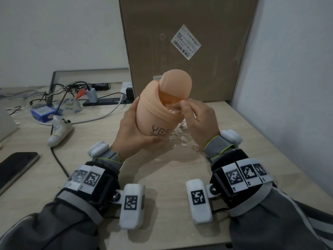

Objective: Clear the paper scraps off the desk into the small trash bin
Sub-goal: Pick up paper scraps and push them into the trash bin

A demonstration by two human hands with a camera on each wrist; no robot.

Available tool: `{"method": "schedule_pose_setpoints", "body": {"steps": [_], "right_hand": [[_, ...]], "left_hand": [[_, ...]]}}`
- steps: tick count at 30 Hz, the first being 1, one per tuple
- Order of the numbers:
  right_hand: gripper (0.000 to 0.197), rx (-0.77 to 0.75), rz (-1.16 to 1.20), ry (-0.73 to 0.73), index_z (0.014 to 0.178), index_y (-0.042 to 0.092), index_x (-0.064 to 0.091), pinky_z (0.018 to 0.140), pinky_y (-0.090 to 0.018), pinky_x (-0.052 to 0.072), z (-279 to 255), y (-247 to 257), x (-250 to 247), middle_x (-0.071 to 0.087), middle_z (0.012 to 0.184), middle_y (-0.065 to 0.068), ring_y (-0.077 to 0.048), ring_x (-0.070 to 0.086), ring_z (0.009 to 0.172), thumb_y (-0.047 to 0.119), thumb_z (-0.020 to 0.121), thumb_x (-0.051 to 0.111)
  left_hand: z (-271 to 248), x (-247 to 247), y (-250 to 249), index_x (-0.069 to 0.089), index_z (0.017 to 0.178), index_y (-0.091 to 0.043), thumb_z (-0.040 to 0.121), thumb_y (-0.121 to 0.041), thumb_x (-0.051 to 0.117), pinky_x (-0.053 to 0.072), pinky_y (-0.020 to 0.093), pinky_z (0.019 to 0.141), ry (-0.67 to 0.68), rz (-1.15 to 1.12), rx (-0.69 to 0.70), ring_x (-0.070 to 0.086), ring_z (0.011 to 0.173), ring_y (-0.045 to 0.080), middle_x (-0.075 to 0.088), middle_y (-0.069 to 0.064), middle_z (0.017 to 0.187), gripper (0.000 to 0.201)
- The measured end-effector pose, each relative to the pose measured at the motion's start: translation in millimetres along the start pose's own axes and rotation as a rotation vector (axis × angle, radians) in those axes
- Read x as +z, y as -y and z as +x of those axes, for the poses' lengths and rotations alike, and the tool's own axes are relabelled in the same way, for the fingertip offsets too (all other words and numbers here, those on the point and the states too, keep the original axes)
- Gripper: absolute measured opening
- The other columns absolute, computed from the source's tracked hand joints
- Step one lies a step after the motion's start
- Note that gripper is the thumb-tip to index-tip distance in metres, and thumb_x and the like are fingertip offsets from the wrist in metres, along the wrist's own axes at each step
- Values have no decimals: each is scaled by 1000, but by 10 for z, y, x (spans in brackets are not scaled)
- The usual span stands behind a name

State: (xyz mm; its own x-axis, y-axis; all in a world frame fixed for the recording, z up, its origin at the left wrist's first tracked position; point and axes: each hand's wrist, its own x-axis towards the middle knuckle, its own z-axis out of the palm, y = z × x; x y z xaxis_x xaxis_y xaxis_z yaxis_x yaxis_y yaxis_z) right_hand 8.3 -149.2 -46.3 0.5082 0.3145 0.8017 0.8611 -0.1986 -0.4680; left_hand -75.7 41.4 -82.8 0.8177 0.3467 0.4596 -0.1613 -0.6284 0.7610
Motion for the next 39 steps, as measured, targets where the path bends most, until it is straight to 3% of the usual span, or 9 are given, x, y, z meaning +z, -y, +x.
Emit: {"method": "schedule_pose_setpoints", "body": {"steps": [3,7,10,14,19,25,31,35,39], "right_hand": [[59,-12,31,210,84,17,68,105,-31,23,-42,97,7,71,85,-3,-8,52,94,49,90,19],[63,-27,42,251,99,18,66,112,-32,12,-59,83,32,69,99,0,-4,49,106,48,91,11],[46,-84,57,7,92,18,66,96,-39,35,-16,70,-6,68,89,7,-12,57,89,34,95,22],[20,81,53,-265,97,9,60,76,-23,45,20,-18,-20,63,93,0,-12,55,83,22,91,45],[18,454,194,-64,104,19,54,74,-30,51,14,-89,33,62,96,6,-16,63,87,33,93,52],[6,315,117,-48,86,21,64,62,-13,43,-6,-66,1,61,85,4,-5,56,73,27,85,66],[54,108,-161,54,95,16,74,103,-33,17,-44,20,2,44,137,-5,-25,27,132,51,93,32],[86,115,-99,181,102,29,72,112,-34,-2,-53,1,19,18,155,5,-13,2,143,73,81,1],[60,210,165,104,96,43,68,114,-30,6,-5,-31,-75,37,148,3,-4,18,138,65,88,13]], "left_hand": [[-11,-2,-22,21,160,-36,44,-56,87,47,56,111,43,8,35,47,137,24,42,-2,150,134],[-21,-9,-42,21,159,-36,44,-58,86,46,56,112,39,9,27,46,137,23,41,-4,149,133],[-24,-14,-34,20,158,-38,43,-58,86,45,55,113,19,-21,7,46,138,21,40,-6,147,134],[-27,-30,-34,21,153,-45,43,-52,88,48,48,112,17,-97,-3,50,130,7,43,-24,138,129],[-30,-30,-45,20,151,-46,43,-53,89,49,47,111,7,-117,-25,51,130,7,44,-24,137,129],[-22,-21,-29,21,159,-36,45,-53,91,48,52,111,3,-68,-5,49,136,17,43,-8,148,135],[-6,-13,18,20,162,-31,45,-56,90,46,55,112,2,-8,-3,46,139,21,40,-2,154,139],[-14,-11,4,21,162,-31,45,-56,89,44,55,114,2,-6,16,45,140,21,40,-3,153,138],[-15,-27,29,21,162,-32,45,-54,89,45,55,114,-6,-34,15,46,139,20,42,-3,153,137]]}}
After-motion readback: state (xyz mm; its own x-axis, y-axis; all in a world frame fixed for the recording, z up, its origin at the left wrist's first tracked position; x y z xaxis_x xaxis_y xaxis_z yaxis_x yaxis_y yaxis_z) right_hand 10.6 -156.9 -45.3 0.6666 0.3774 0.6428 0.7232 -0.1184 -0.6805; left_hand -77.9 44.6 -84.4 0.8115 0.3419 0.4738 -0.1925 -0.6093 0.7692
